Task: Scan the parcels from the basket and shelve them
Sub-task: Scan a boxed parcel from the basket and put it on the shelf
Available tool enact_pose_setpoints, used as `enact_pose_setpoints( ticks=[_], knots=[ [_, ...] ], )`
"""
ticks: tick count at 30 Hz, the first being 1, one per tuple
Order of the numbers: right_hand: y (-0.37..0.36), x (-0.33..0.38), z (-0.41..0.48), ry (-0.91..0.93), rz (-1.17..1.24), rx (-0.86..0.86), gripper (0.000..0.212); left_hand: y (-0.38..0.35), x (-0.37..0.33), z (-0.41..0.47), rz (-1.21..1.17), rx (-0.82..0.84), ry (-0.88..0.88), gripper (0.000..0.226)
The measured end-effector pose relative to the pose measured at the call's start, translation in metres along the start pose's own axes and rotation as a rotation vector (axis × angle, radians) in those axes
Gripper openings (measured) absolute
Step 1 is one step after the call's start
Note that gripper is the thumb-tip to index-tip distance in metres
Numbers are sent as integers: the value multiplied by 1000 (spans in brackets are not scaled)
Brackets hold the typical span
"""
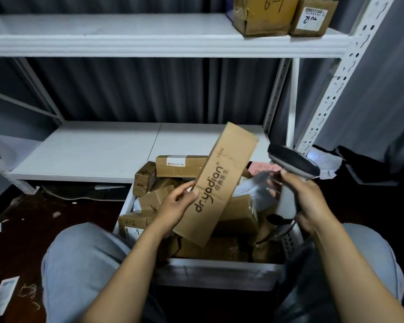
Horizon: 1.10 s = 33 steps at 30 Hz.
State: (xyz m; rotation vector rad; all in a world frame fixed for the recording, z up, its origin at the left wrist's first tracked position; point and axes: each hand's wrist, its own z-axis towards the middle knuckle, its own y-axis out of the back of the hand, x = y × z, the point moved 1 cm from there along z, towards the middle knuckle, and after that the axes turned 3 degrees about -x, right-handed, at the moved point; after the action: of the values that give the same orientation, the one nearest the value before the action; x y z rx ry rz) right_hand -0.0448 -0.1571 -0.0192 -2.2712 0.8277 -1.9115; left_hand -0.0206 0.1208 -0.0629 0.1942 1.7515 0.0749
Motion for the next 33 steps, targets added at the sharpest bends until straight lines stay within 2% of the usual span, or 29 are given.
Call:
enact_pose_setpoints(
  ticks=[4, 6, 9, 11, 13, 16, 19, 21, 23, 27, 29, 33],
  knots=[
    [-18, -22, -1, -182, 150, 235, 52, -14, -10, -9, -258, 82, 65, 23],
    [-26, -27, -2, -209, 182, 313, 56, -21, -12, -10, -338, 89, 82, 24],
    [-37, -26, -6, -200, 201, 363, 45, -24, -18, -6, -246, 3, -32, 38],
    [-40, -23, -7, -160, 214, 359, 26, -25, -25, -6, -74, -24, -123, 45],
    [-42, -21, -9, -123, 185, 349, 20, -26, -28, -9, 20, -25, -112, 49],
    [-46, -20, -12, -126, 99, 323, 26, -32, -28, -12, 10, 43, -30, 70],
    [-52, -20, -16, -94, -4, 350, 28, -35, -25, -5, 162, -32, -5, 115],
    [-57, -20, -16, -86, -60, 373, 35, -36, -23, -3, 199, -71, 8, 128],
    [-61, -18, -17, -74, -118, 407, 37, -37, -20, -2, 155, -82, 8, 128],
    [-62, -8, -19, -38, -241, 450, 22, -32, -23, -2, 144, -89, 3, 114],
    [-59, 5, -19, -27, -342, 401, 19, -24, -27, 0, 118, -78, 2, 102],
    [-47, 37, -19, 124, -695, 263, 8, -3, -30, 3, 116, -95, -17, 89]
  ],
)
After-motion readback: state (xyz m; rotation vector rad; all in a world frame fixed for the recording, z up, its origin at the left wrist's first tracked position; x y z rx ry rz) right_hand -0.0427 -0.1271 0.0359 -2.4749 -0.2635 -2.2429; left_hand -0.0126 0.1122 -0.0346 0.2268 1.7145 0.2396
